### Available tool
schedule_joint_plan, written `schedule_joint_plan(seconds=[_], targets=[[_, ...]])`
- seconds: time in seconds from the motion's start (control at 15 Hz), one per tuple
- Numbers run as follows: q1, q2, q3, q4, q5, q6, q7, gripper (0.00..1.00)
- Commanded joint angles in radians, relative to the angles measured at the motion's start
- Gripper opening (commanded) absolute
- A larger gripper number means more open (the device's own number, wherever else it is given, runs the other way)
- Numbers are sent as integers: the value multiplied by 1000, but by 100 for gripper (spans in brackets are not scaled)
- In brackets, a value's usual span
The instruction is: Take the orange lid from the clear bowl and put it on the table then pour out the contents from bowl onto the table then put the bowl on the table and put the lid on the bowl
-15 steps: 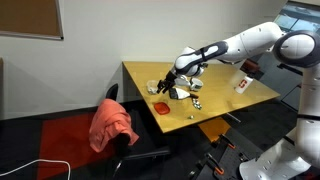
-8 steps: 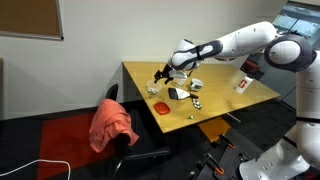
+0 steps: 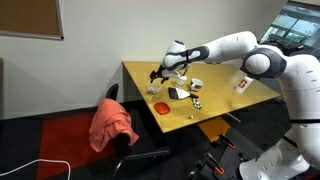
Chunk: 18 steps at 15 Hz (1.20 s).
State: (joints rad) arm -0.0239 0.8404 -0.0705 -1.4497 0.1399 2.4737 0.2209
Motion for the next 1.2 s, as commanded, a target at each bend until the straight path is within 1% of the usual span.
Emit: schedule_joint_plan(seconds=[0.0,0.27,0.4,0.53,0.8,1.13], targets=[[-4,7,6,9,-6,-2,3,100],[-9,39,9,47,1,10,8,100],[-3,61,-4,69,-10,13,18,100],[-1,91,-10,99,-18,20,15,100],[-13,146,3,159,-9,36,-2,100],[-5,205,-1,243,-13,34,12,100]])
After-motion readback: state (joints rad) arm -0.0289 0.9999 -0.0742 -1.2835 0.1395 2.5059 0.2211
